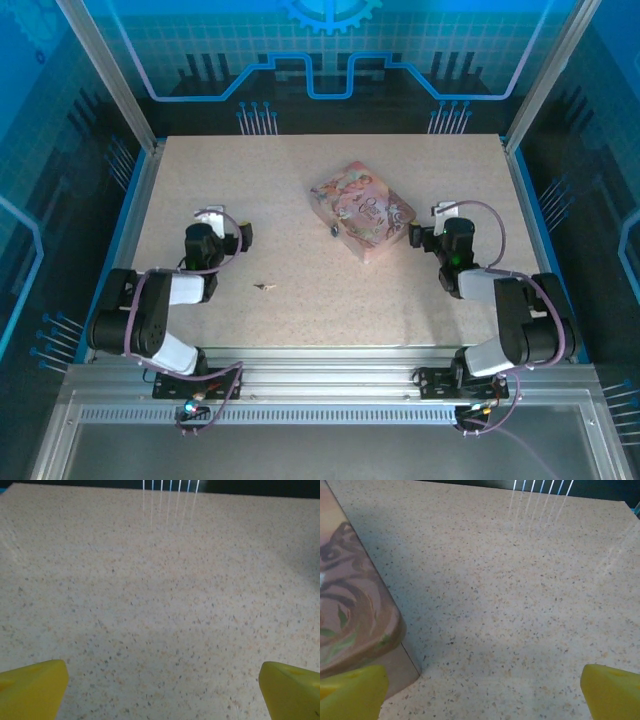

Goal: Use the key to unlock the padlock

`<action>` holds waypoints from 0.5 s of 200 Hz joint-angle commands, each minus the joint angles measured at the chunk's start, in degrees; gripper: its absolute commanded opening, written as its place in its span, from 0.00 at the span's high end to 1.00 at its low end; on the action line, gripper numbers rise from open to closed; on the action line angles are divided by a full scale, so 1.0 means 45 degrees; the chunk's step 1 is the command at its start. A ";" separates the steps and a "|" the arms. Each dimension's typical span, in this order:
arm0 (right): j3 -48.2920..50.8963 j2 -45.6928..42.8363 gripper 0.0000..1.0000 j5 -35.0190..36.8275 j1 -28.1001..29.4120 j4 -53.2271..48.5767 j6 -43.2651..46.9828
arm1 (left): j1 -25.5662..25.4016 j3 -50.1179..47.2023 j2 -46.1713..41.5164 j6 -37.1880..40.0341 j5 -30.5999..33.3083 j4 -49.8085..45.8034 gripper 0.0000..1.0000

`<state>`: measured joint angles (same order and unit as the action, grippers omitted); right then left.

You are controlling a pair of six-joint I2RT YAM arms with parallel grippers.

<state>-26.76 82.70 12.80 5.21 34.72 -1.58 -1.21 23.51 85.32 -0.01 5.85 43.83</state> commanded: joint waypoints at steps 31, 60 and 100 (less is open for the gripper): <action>-0.0875 -0.2757 0.00 -0.0072 -0.0138 -0.3377 -0.1222 | 0.0055 0.2153 -0.2066 -0.0858 0.0628 -0.3809 0.01; -0.1101 -0.4684 0.00 -0.0918 -0.0213 -0.5191 -0.3096 | 0.0259 0.3190 -0.2743 -0.4251 -0.0848 -0.5250 0.01; -0.1398 -0.6697 0.00 -0.2602 -0.1320 -0.8494 -0.7150 | 0.0607 0.4715 -0.1570 -0.6641 -0.5688 -0.5772 0.01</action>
<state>-32.10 55.99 8.45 2.57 6.35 -22.09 0.78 40.42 74.65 -20.58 -4.10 22.11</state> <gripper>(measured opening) 0.997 0.990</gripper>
